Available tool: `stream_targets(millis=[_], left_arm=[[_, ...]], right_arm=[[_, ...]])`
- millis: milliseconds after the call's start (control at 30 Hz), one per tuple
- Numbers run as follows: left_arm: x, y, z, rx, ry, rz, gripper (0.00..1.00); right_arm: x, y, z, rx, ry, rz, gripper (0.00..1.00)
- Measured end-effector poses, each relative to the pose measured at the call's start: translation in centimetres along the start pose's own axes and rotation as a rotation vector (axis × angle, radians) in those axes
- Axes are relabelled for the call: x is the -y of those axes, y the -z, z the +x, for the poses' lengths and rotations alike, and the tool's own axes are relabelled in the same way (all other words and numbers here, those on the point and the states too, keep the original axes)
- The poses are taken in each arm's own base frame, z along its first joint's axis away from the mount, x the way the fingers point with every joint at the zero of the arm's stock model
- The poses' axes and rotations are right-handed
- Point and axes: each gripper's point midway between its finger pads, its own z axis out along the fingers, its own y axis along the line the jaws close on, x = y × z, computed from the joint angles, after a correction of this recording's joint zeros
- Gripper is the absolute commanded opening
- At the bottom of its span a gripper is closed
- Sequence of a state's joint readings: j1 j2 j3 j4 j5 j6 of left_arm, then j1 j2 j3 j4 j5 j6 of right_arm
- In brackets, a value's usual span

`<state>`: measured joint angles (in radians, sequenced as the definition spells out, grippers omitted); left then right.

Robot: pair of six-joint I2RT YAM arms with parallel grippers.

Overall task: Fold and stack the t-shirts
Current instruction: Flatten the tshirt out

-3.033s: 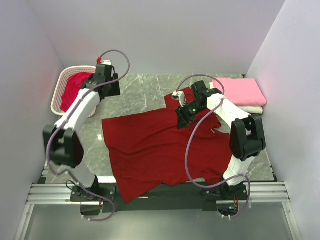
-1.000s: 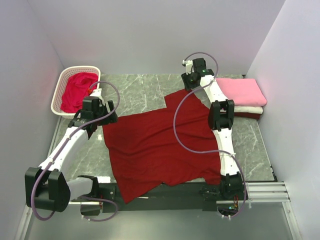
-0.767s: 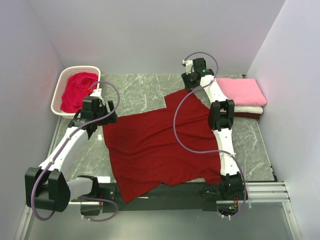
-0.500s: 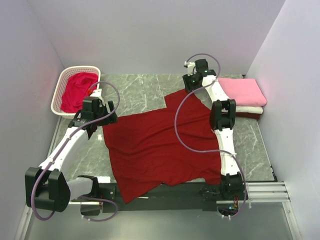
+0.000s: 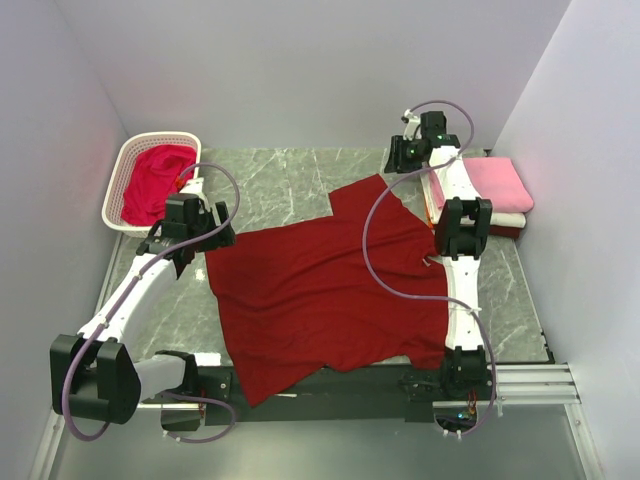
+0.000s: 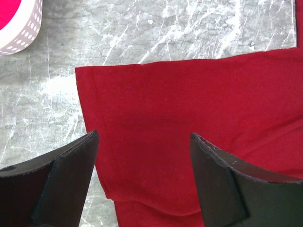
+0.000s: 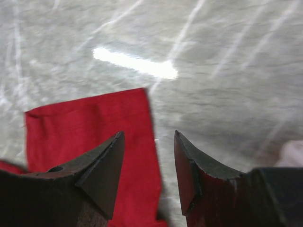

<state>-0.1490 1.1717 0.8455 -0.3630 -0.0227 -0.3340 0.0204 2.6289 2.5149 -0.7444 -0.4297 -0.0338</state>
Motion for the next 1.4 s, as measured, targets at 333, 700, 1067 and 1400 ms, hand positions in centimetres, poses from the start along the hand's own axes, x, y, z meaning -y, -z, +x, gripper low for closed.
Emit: stream_targets(millis=[333, 700, 1067, 1400], left_arm=[[0.0, -0.1, 0.1, -0.005, 0.0, -0.002, 0.82], [-0.1, -0.2, 0.2, -0.011, 0.0, -0.003, 0.82], [-0.1, -0.2, 0.2, -0.011, 0.0, -0.003, 0.82], [0.1, -0.2, 0.3, -0.013, 0.0, 0.005, 0.82]], right_arm=[[-3.1, 0.1, 0.2, -0.016, -0.19, -0.163, 0.49], [-0.4, -0.8, -1.6, 0.062, -0.431, -0.116, 0.47], [-0.9, -1.6, -1.5, 0.064, -0.503, -0.09, 0.43], [-0.1, -2.9, 1.1, 0.007, -0.548, -0.046, 0.57]])
